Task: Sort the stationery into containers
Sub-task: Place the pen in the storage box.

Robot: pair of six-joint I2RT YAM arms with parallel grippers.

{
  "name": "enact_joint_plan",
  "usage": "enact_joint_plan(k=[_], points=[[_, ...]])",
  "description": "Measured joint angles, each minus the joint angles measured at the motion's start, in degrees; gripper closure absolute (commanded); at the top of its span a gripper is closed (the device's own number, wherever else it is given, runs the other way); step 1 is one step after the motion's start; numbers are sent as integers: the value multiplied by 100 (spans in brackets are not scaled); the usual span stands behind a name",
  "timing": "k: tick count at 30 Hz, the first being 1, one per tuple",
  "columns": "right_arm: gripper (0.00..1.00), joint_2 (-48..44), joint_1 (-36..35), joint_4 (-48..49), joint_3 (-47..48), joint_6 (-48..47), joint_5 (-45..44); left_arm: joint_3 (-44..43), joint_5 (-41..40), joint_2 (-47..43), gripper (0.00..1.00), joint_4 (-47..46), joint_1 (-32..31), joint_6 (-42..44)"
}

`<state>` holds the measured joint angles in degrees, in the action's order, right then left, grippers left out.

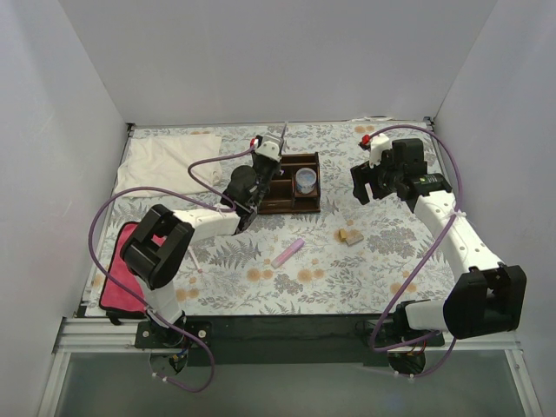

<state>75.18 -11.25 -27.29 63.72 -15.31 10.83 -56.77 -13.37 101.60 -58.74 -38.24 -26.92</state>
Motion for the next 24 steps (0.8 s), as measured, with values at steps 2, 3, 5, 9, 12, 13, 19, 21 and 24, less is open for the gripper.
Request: enact_joint_plan(k=[2, 3, 5, 9, 12, 13, 19, 21, 24], points=[[16, 7, 0, 0, 0, -7, 0, 31, -15, 17, 100, 7, 0, -81], [16, 9, 0, 0, 0, -9, -2, 31, -17, 33, 100, 7, 0, -116], [16, 11, 0, 0, 0, -11, -7, 31, -17, 74, 100, 9, 0, -199], [16, 11, 0, 0, 0, -9, -17, 26, -13, 223, 100, 26, 0, -330], [16, 11, 4, 0, -7, -11, -22, 20, 11, 334, 100, 76, 0, -409], [16, 11, 4, 0, -11, -13, -22, 13, 15, 376, 100, 96, 0, -444], [16, 20, 37, -2, -20, -17, -22, -44, 72, 590, 100, 142, 0, -555], [15, 26, 44, -2, -20, -28, -22, -44, 96, 612, 100, 190, 0, -586], [15, 42, 66, -2, -20, -35, -20, -105, 131, 623, 95, 232, -2, -636]])
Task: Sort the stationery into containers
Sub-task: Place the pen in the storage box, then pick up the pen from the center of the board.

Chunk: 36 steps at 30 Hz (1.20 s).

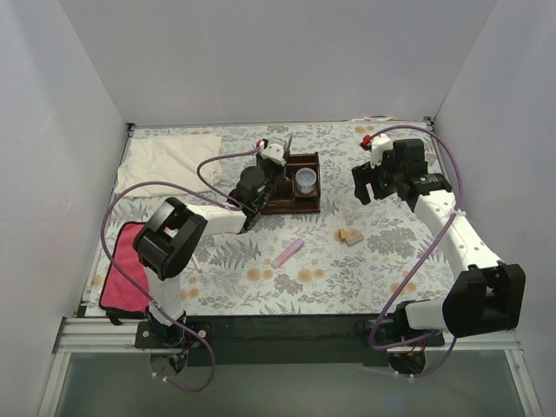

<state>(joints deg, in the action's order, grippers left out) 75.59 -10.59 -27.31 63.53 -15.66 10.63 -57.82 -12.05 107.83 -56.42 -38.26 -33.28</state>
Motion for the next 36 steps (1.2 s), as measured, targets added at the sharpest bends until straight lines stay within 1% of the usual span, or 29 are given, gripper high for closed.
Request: enact_joint_plan(k=[2, 3, 7, 10, 15, 19, 20, 23, 25, 27, 29, 30, 31, 32, 33, 34, 36], points=[[15, 20, 2, 2, 0, -2, 0, -50, 9, 2, 88, 33, -9, -20], [15, 39, 4, 2, 0, -2, 0, -68, 9, 2, 80, 44, -9, -28], [15, 96, 9, 2, 0, -4, 0, -90, 15, 2, 71, 109, -11, -42], [16, 98, 9, 2, 0, -2, 0, -125, 37, 2, 67, 199, -11, -50], [15, 98, 9, 2, 0, -2, 2, -162, 72, 2, 64, 328, -11, -61], [15, 98, 11, 9, -4, 0, 4, -267, 46, -39, 59, 518, -11, 0], [15, 98, 13, 17, -15, 0, 7, -313, -46, -114, 57, 645, -11, 48], [15, 98, 15, 37, -79, 2, 24, -446, -435, -520, 55, 1067, -9, 243], [16, 98, 24, 55, -144, 4, 52, -660, -804, -984, 52, 1676, 9, 330], [15, 101, 35, 52, -177, 7, 94, -1095, -1069, -1539, 51, 2935, 127, 313], [15, 107, 42, 57, -184, 9, 155, -1464, -1088, -2072, 53, 4085, 437, -114], [15, 116, 42, 72, -184, 13, 181, -1486, -1019, -2461, 53, 4730, 774, -407], [15, 133, 44, 94, -184, 24, 212, -1445, -984, -2719, 53, 5145, 1067, -636], [15, 173, 46, 116, -184, 26, 249, -1362, -977, -2999, 53, 5685, 1510, -907], [15, 208, 46, 136, -181, 31, 280, -1294, -984, -3139, 53, 6063, 1810, -1091], [15, 280, 44, 151, -173, 35, 326, -1178, -960, -3252, 56, 6572, 2253, -1357], [14, 415, 46, 155, -142, 39, 385, -957, -820, -3222, 59, 7340, 2717, -1716]])
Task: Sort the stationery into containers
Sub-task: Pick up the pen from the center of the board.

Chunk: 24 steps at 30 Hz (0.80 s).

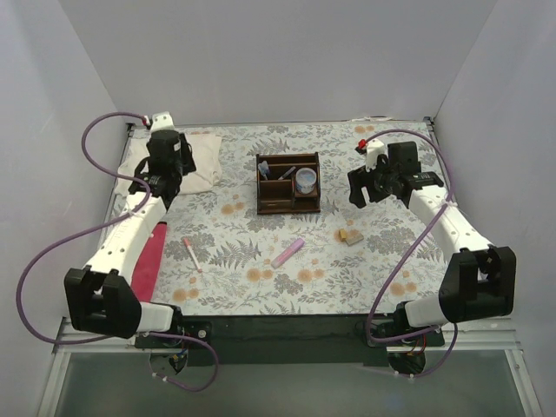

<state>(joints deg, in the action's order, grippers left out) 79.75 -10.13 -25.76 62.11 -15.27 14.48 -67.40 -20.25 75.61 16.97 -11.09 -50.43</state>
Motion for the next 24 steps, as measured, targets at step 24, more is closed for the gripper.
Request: enact_joint_plan(k=[24], points=[[13, 57, 0, -129, -105, 55, 282, 1274, 1368, 811, 44, 3053, 826, -1707]])
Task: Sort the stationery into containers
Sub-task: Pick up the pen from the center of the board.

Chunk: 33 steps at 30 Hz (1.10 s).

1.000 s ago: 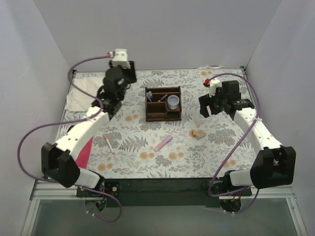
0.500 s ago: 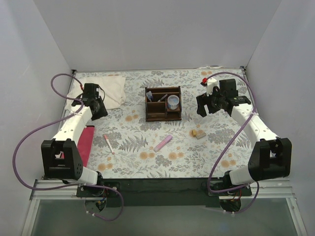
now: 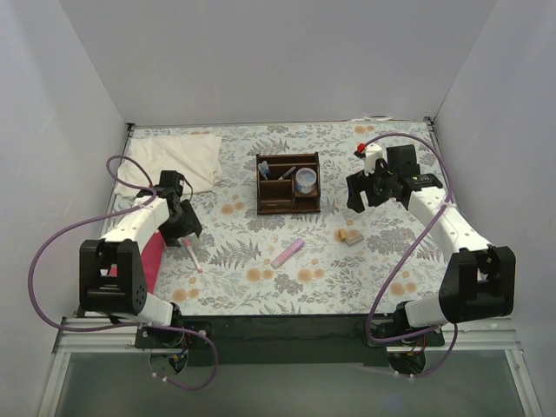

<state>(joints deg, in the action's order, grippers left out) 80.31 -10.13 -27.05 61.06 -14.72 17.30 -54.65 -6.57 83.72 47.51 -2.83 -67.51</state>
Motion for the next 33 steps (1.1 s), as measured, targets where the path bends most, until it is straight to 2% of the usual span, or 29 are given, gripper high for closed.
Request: enact_joint_plan(k=[1, 2, 5, 11, 15, 21, 22, 23, 24, 33], points=[[13, 11, 0, 0, 0, 4, 7, 74, 52, 59, 44, 11, -72, -57], [13, 28, 0, 0, 0, 7, 13, 109, 83, 116, 49, 13, -109, -96], [13, 131, 0, -2, 0, 20, 44, 195, 175, 326, 54, 2, -214, -245], [13, 286, 0, -7, 0, 66, 57, 254, 170, 529, 60, -11, -214, -455], [13, 286, 0, -4, 0, 87, 74, 254, 96, 584, 68, -13, -214, -557], [13, 289, 0, -4, 0, 101, 92, 278, -52, 728, 69, -81, -214, -717], [13, 291, 0, -4, 0, 101, 92, 278, -57, 732, 71, -87, -214, -726], [13, 297, 0, -4, 0, 101, 92, 280, -61, 734, 82, -94, -214, -728], [13, 306, 0, -4, 0, 101, 92, 282, -63, 734, 100, -109, -214, -719], [13, 562, 0, -4, 20, 98, 109, 199, 50, 767, 100, -107, -232, -385]])
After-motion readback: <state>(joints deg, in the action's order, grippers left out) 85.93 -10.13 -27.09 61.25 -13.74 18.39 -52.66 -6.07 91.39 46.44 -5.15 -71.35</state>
